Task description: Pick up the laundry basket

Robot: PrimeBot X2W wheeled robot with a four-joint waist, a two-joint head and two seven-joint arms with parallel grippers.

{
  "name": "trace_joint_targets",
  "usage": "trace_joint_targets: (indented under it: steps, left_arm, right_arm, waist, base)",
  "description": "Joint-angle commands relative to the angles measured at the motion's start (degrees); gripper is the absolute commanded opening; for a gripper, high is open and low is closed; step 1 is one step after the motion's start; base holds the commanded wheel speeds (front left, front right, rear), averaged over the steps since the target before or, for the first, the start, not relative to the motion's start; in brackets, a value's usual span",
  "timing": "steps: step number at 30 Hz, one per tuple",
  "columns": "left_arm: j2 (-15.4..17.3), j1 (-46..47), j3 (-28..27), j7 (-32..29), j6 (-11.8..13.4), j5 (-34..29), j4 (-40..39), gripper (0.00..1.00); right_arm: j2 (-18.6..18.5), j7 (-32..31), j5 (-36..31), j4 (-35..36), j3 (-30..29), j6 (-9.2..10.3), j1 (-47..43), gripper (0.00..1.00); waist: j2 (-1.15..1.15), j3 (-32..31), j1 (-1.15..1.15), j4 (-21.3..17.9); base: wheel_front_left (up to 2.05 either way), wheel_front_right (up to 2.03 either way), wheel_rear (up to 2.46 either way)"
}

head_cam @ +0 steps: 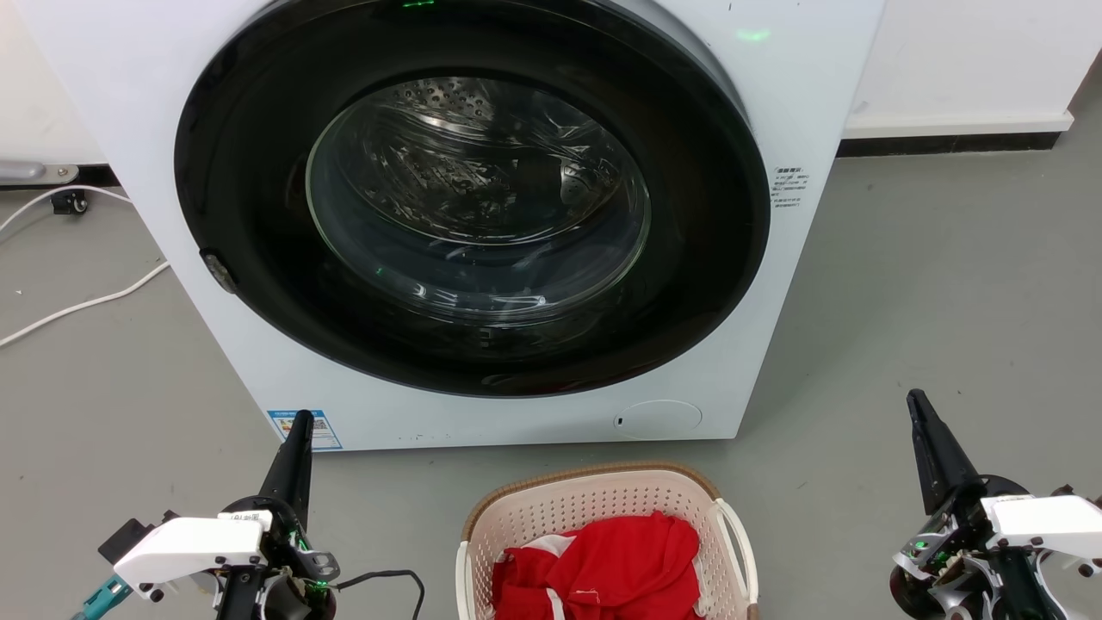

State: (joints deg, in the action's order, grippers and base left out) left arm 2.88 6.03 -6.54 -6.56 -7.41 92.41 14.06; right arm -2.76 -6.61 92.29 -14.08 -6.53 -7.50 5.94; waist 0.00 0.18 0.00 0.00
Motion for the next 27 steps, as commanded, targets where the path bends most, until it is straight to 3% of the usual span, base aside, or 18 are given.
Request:
trace_joint_targets:
  steps: [1, 20, 21, 27]
  left_arm:
    - [-0.03, 0.48, -0.08, -0.14, -0.27, 0.02, 0.03, 0.0]
    - [-0.03, 0.48, -0.08, -0.14, -0.27, 0.02, 0.03, 0.0]
    - [0.0, 0.0, 0.0, 0.0, 0.0, 0.0, 0.0, 1.0]
    - [-0.17, -1.25, 0.54, 0.97, 0.08, -0.39, 0.55, 1.0]
  right_arm:
    - [-0.22, -0.05, 0.25, -0.02, 0.05, 0.02, 0.66, 0.0]
    - [-0.22, -0.05, 0.25, -0.02, 0.06, 0.02, 0.66, 0.0]
    - [0.0, 0.0, 0.0, 0.0, 0.01, 0.0, 0.0, 1.0]
    - [0.15, 0.93, -0.8, -1.0, 0.2, 0.01, -1.36, 1.0]
  waist:
    - [0.0, 0.0, 0.0, 0.0]
    - [0.0, 0.0, 0.0, 0.0]
    - [0.0, 0.0, 0.0, 0.0]
    - [0.0, 0.02, 0.0, -0.01]
  base:
    - [0.0, 0.0, 0.0]
    - [0.0, 0.0, 0.0]
    - [0.0, 0.0, 0.0]
    - [0.0, 0.0, 0.0]
